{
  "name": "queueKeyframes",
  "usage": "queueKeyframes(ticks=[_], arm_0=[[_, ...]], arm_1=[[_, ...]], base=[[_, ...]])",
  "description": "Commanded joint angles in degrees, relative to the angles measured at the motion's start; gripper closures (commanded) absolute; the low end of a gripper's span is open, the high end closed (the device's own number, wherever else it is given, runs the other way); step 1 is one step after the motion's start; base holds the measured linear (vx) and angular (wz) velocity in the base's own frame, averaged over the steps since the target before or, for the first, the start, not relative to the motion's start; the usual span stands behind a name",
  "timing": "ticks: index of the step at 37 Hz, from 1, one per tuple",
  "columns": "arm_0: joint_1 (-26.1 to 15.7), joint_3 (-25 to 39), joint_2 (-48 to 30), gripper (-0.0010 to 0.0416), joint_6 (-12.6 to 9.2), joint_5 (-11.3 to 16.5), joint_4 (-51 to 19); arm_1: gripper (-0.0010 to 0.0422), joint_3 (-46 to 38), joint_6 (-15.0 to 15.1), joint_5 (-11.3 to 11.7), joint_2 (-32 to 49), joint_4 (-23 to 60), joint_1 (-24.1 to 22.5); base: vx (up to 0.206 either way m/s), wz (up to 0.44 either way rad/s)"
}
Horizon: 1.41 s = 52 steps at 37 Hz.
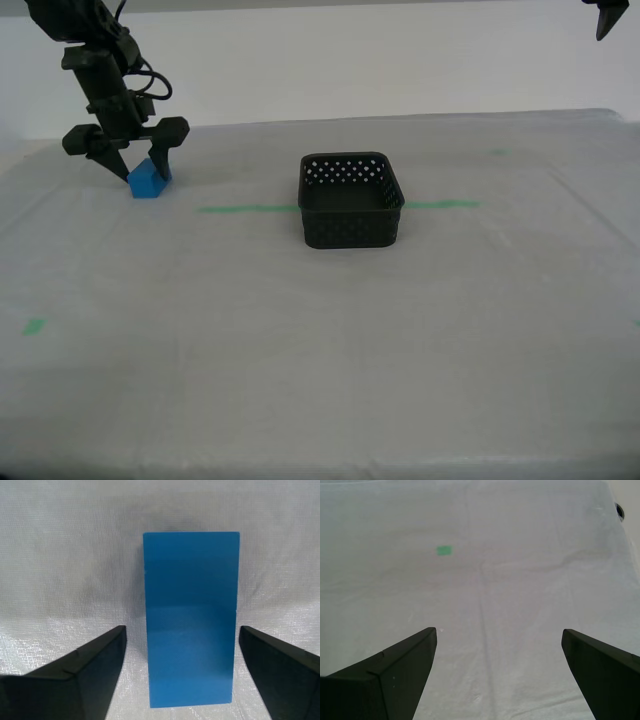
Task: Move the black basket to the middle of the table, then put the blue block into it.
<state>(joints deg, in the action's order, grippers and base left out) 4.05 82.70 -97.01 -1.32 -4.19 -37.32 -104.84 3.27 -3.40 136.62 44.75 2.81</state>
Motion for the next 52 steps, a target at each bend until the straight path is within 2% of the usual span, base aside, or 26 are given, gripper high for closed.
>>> queueKeyframes(ticks=[1, 31, 35, 45, 52], arm_0=[[0.0, 0.0, 0.0, 0.0055, 0.0, 0.0, 0.0], [0.0, 0.0, 0.0, 0.0055, 0.0, 0.0, 0.0], [0.0, 0.0, 0.0, 0.0055, 0.0, 0.0, 0.0], [0.0, 0.0, 0.0, 0.0055, 0.0, 0.0, 0.0], [0.0, 0.0, 0.0, 0.0055, 0.0, 0.0, 0.0]], arm_1=[[0.0156, 0.0, 0.3, -0.3, 0.0, 0.4, 0.0], [0.0417, -0.9, 0.2, -0.3, -0.1, 3.4, -0.2], [0.0405, -2.1, 0.2, 0.0, -0.2, 5.2, -0.3], [0.0406, -6.2, 0.1, 1.5, -1.5, 10.4, -2.0], [0.0406, -6.8, -1.4, 1.5, -5.0, 11.0, -4.8]], base=[[0.0, 0.0], [0.0, 0.0], [0.0, 0.0], [0.0, 0.0], [0.0, 0.0]])
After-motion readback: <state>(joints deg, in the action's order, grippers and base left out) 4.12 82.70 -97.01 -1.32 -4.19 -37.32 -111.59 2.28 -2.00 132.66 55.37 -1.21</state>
